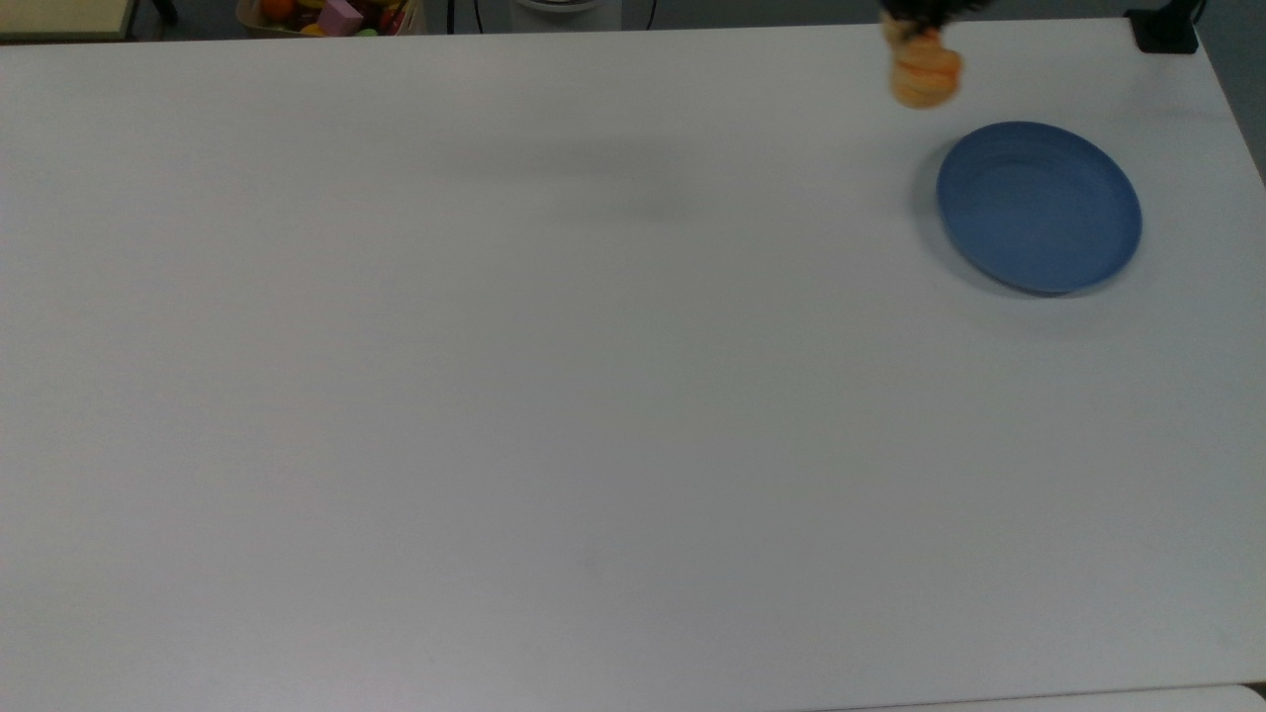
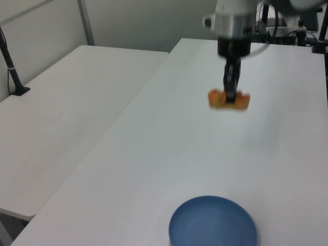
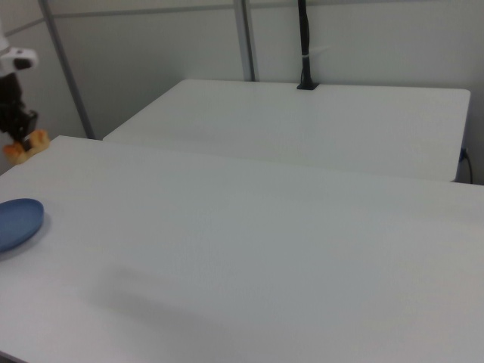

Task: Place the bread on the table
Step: 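Carry the bread roll away from the plate across the table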

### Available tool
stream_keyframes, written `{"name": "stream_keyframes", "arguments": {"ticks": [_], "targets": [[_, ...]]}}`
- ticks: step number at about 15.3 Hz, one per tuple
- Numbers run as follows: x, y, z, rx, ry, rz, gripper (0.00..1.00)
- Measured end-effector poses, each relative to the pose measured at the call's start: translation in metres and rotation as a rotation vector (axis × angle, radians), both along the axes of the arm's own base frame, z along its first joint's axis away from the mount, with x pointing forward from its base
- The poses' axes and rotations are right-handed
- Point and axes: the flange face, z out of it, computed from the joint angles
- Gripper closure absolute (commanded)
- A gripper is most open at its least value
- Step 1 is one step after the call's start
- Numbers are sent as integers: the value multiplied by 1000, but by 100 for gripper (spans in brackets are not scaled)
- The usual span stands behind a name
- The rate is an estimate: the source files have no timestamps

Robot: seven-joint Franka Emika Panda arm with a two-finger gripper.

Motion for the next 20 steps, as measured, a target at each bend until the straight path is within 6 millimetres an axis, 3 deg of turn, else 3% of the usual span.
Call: {"name": "stream_keyframes", "arguments": {"ticks": [3, 5, 7, 11, 14, 16, 18, 20], "targets": [[18, -101, 33, 16, 15, 7, 95], [29, -169, 40, 20, 21, 2, 95], [40, -235, 34, 13, 32, -13, 95], [52, -348, -10, -37, 85, -35, 95], [56, -411, -47, -40, 56, -72, 92], [56, -441, -71, -41, 37, -83, 86], [56, -456, -98, -45, 35, -92, 82], [61, -457, -130, -51, 58, -93, 78]]}}
